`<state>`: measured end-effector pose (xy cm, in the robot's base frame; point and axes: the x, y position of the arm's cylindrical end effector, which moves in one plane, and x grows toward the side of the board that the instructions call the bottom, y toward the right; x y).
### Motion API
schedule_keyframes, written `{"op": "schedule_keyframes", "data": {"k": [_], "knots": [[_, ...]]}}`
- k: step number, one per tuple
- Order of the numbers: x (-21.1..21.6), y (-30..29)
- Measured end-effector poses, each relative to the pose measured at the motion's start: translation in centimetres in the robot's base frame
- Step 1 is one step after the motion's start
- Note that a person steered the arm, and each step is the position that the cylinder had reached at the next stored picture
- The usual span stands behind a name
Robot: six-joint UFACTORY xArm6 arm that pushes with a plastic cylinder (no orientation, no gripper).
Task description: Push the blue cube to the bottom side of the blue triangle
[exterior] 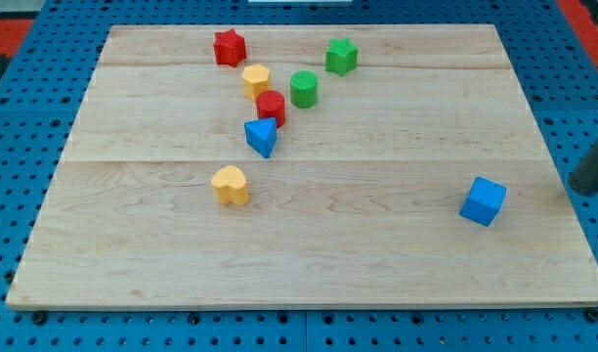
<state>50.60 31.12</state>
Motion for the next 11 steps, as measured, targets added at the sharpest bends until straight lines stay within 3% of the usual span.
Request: {"op": "schedule_keyframes", "data": {"k": [1,2,3,4,5,6,7,8,9,11], "knots": [[-0.5,-6.0],[-1.4,-17.1],[-1.3,-21.5],[-1.1,-13.3],[1.9,-9.5],[4.3,-16.3],[3.2,-24.1],[0.8,-25.8],[-0.7,-20.1],[-1.1,-27.0]]}}
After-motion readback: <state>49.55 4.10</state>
